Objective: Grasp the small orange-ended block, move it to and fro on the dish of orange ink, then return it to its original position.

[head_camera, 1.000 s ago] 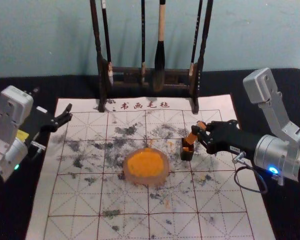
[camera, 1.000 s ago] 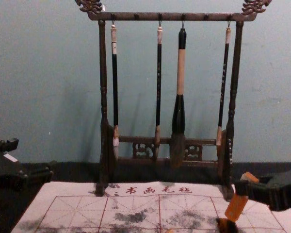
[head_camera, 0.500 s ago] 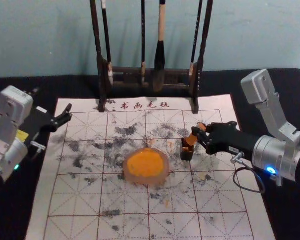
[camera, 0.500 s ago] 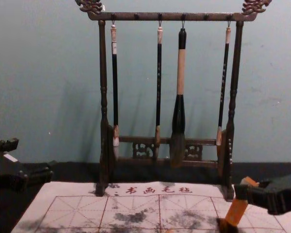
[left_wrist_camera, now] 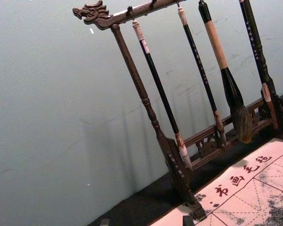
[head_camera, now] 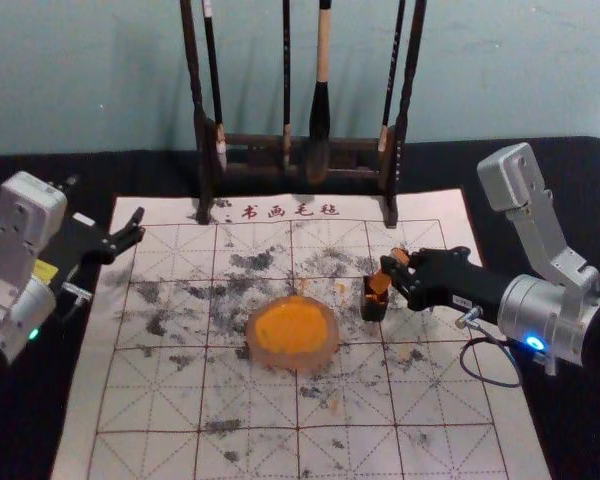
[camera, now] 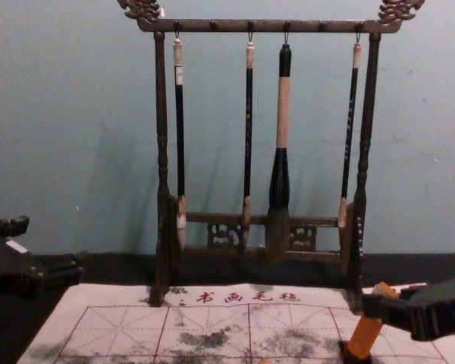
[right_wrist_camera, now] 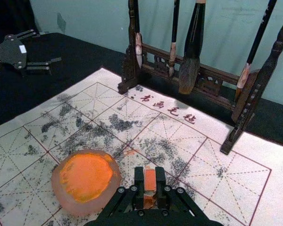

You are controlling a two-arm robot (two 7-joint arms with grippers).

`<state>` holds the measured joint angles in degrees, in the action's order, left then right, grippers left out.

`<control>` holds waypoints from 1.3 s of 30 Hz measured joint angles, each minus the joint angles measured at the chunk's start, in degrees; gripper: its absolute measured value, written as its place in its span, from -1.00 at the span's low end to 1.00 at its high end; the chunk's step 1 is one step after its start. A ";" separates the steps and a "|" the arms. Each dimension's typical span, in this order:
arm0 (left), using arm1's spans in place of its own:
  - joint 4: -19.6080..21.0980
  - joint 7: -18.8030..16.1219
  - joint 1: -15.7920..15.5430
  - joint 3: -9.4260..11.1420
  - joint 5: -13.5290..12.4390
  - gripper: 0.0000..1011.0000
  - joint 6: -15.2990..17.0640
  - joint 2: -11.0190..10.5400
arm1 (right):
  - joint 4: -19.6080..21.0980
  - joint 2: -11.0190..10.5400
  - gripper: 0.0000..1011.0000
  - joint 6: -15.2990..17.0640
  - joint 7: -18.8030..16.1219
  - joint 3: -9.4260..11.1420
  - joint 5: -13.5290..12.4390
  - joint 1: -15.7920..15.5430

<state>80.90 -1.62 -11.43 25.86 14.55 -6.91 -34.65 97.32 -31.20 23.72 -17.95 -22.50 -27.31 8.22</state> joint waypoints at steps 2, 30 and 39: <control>0.00 0.00 0.00 0.00 0.00 0.98 0.00 0.00 | -0.09 0.31 -0.76 0.11 0.21 0.06 0.08 -0.04; 0.00 0.00 0.00 0.00 0.00 0.98 0.00 0.00 | -3.46 3.19 -0.76 0.79 0.32 -1.04 3.26 0.94; 0.00 0.00 0.00 0.00 0.00 0.98 0.00 0.00 | -5.03 4.32 -0.76 0.78 0.52 -1.32 4.79 1.48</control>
<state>80.90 -1.62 -11.43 25.86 14.55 -6.91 -34.65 92.29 -26.88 24.50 -17.43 -23.82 -22.52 9.70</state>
